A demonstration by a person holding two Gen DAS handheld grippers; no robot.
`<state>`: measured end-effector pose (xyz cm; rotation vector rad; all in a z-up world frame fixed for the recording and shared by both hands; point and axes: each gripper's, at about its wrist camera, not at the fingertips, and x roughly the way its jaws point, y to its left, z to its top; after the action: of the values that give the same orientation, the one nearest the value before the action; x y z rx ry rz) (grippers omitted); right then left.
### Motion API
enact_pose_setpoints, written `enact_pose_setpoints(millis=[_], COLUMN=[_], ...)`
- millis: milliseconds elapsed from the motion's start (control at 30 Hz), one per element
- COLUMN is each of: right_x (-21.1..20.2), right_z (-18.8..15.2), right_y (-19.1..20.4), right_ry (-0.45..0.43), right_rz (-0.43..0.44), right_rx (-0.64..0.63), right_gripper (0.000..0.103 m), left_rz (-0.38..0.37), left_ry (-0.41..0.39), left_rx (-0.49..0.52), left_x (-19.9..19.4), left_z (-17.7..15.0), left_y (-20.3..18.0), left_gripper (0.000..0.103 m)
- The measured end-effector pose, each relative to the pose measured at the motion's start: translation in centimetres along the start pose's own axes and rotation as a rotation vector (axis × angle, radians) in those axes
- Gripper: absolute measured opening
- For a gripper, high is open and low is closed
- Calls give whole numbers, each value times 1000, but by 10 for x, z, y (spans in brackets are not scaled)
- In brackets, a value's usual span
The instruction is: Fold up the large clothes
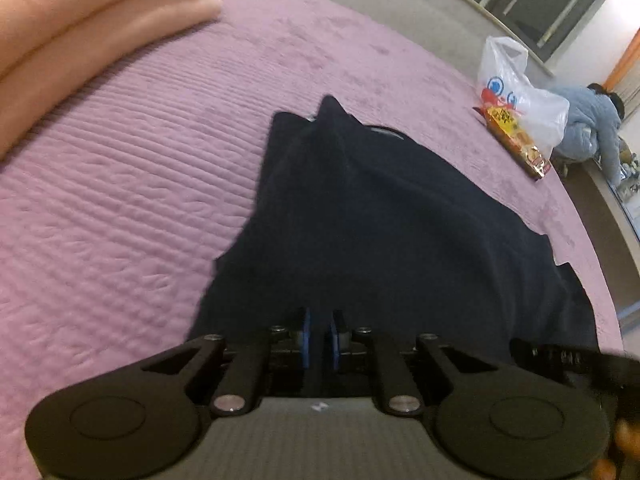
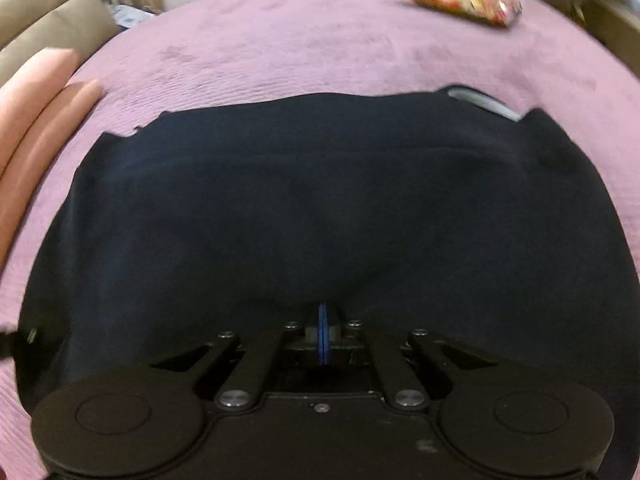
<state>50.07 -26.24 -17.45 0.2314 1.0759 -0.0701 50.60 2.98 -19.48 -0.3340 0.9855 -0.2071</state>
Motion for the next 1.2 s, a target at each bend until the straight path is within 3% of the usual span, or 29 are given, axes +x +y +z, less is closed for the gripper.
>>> enact_pose_setpoints(millis=[133,267,400,533,767,1033,1200], right_x=[-27,-67,-53,-28,-26,-29,-30], right_z=[-1,-24,-49,-49,-45,-49,-50], right_y=[4,29,48,49,37,41,40], right_ry=[-11,-84,-51,-7,4,-7,-11], right_rz=[7,26,-30,-47,-21,-39,-36], right_rx=[-11,-110,-199,-150,-89,-89,-87], right_gripper=[3,4,3,0,0,0,0], left_rz=[26,25,-29,-91,-192,-317,-320], left_ry=[23,57,102,93,48,61,20], left_rx=[-78,-191,-304,-364,-453,-604,-621], left_x=[-40,-67,-56,-36,-16,-16,-19], left_z=[-14,-41,-55,-63,-59,-67,-61], left_y=[29,63,81,85,91,109,125], left_gripper=[14,32,41,45,47,48,48])
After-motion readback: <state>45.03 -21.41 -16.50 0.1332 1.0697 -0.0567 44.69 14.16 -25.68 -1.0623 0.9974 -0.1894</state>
